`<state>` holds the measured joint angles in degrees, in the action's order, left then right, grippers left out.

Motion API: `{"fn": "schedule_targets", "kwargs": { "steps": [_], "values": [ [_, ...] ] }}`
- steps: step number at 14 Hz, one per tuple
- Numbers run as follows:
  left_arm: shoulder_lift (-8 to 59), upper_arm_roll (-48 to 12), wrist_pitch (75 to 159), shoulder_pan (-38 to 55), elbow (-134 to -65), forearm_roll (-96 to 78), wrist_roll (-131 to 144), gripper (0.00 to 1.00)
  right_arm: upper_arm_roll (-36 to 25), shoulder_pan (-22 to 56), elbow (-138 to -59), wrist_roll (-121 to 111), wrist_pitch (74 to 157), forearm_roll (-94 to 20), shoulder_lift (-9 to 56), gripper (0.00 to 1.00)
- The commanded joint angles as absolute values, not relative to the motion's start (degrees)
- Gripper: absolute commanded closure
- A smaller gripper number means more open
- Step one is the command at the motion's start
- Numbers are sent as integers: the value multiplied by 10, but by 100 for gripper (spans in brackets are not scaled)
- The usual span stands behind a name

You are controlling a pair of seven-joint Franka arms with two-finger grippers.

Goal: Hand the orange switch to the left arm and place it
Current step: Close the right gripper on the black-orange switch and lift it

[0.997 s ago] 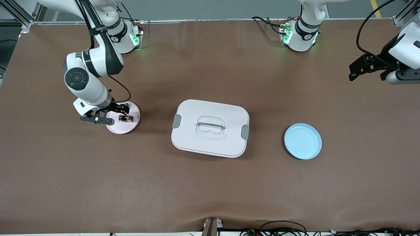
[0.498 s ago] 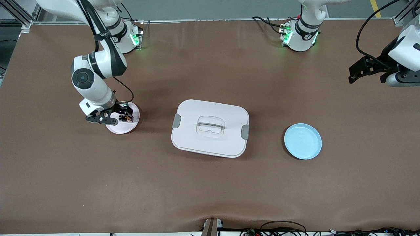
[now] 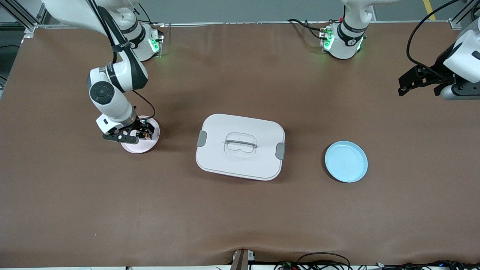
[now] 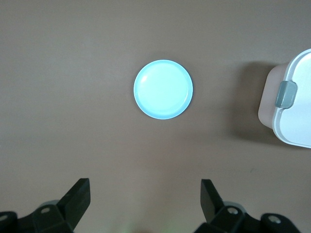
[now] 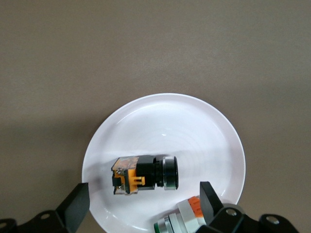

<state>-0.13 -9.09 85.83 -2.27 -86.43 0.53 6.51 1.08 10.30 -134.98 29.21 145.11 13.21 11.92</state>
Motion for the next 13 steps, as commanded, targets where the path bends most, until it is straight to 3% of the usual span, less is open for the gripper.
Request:
{"fn": "schedule_targets", "kwargs": {
  "steps": [1, 13],
  "values": [
    [0, -93, 861, -23, -860, 2, 62, 0, 10, 105, -1354, 356, 1466, 196, 131, 0],
    [-2, -99, 856, -25, -861, 2, 62, 0, 10, 103, -1361, 363, 1516, 201, 165, 0]
  ]
}}
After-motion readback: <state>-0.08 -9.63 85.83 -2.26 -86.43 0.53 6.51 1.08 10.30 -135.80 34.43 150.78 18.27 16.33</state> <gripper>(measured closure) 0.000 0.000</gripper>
